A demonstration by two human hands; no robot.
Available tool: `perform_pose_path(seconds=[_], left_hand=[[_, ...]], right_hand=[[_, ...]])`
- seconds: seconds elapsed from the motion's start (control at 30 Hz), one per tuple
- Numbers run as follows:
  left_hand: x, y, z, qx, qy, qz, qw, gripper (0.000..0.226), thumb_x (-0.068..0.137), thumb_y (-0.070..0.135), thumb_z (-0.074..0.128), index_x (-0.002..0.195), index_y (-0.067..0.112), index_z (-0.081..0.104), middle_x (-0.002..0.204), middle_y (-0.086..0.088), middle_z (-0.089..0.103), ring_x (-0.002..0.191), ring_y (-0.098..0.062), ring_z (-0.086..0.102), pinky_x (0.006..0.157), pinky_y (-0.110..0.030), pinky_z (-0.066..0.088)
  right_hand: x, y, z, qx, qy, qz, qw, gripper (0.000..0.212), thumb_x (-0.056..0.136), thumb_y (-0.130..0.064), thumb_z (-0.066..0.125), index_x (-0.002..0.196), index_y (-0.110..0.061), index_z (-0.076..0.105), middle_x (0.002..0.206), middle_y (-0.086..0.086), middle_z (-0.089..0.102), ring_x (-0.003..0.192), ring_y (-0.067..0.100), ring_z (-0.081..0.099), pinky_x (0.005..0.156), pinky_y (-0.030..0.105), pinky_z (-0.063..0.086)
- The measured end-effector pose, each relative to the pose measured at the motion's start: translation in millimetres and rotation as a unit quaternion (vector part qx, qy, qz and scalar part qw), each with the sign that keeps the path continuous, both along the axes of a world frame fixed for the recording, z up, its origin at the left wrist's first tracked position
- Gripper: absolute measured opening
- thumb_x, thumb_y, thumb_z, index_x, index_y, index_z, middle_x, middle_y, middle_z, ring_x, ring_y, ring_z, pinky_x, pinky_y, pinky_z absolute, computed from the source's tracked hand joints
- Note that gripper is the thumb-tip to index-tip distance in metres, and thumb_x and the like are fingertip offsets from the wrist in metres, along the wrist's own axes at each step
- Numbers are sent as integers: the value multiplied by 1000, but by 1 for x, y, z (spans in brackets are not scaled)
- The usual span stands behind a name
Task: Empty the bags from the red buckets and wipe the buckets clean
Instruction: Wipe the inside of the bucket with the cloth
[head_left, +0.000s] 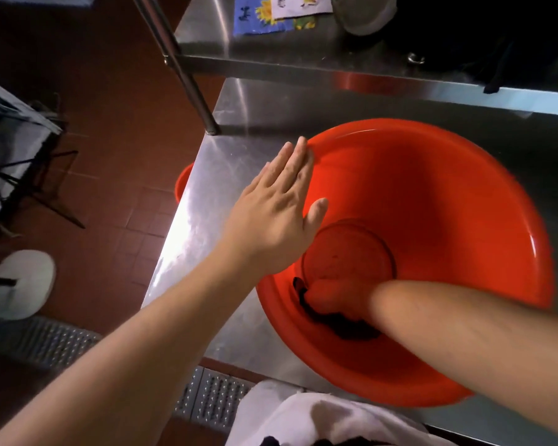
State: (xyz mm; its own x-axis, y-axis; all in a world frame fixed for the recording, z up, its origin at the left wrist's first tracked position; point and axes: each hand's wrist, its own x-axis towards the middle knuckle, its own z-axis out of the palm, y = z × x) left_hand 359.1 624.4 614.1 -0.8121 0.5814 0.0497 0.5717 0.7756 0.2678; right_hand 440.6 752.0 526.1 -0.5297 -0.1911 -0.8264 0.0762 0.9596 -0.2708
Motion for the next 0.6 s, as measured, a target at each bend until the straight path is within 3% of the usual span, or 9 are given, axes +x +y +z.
perform_pose_path(seconds=[0.1, 0.17, 0.2, 0.27, 0.33, 0.4, 0.47, 0.6], left_hand=[[3, 2, 0, -15, -5, -1, 1000, 73, 109, 54, 24, 166, 10, 15, 175, -6, 5, 162, -18, -3, 131, -40, 9], [1, 1, -1, -12, -9, -2, 1000, 73, 109, 54, 24, 166, 10, 14, 175, -5, 3, 162, -18, -4, 131, -40, 9], [0, 0, -1, -18, -6, -4, 1000, 72, 109, 54, 25, 166, 11, 13, 175, -4, 2, 162, -17, -5, 131, -40, 8], [0, 1, 0, -18, -10, -7, 1000, 72, 110, 54, 25, 166, 11, 11, 175, -4, 1, 161, -17, -6, 132, -39, 7], [0, 2, 0, -19, -6, -14, 1000, 72, 111, 53, 25, 166, 11, 10, 175, -5, 0, 161, -17, -7, 132, -38, 5], [1, 1, 1, -21, -11, -16, 1000, 72, 111, 53, 24, 166, 10, 9, 175, -5, -2, 161, -17, -9, 132, -36, 2], [-1, 1, -1, -23, -17, -15, 999, 72, 110, 54, 20, 166, 10, 8, 175, -5, -3, 161, -16, -9, 132, -35, 1], [-1, 2, -2, -25, -14, -15, 999, 75, 107, 55, 18, 166, 9, 10, 175, -8, 0, 161, -18, -6, 132, -38, 5]], right_hand=[[11, -9, 1, -51, -26, -109, 992, 44, 109, -31, 31, 136, -8, 56, 137, 18, 54, 124, 29, 52, 104, 35, 38], [16, -13, 6, -88, -17, -171, 981, 30, 108, -25, 33, 115, -14, 60, 117, 21, 60, 97, 24, 52, 82, 28, 44], [19, -11, 19, -113, -16, -193, 975, 33, 108, -29, 32, 110, -14, 61, 110, 23, 62, 89, 22, 51, 73, 27, 41], [32, -2, 45, -169, -12, -215, 962, 39, 105, -35, 36, 115, -13, 66, 108, 18, 68, 84, 21, 56, 71, 31, 39], [46, 13, 69, -196, -19, -187, 962, 31, 105, -23, 38, 117, -14, 65, 117, 12, 67, 101, 28, 62, 83, 34, 43], [59, 36, 88, -205, -28, -143, 968, 32, 104, -10, 39, 127, -7, 61, 135, 15, 56, 125, 31, 51, 103, 31, 35], [67, 56, 99, -207, -59, -125, 968, 37, 103, -5, 39, 137, 1, 52, 148, 17, 44, 138, 27, 40, 114, 26, 24], [65, 68, 96, -157, -86, -32, 983, 50, 102, -35, 33, 148, -20, 46, 149, 7, 49, 133, 29, 49, 112, 43, 38]])
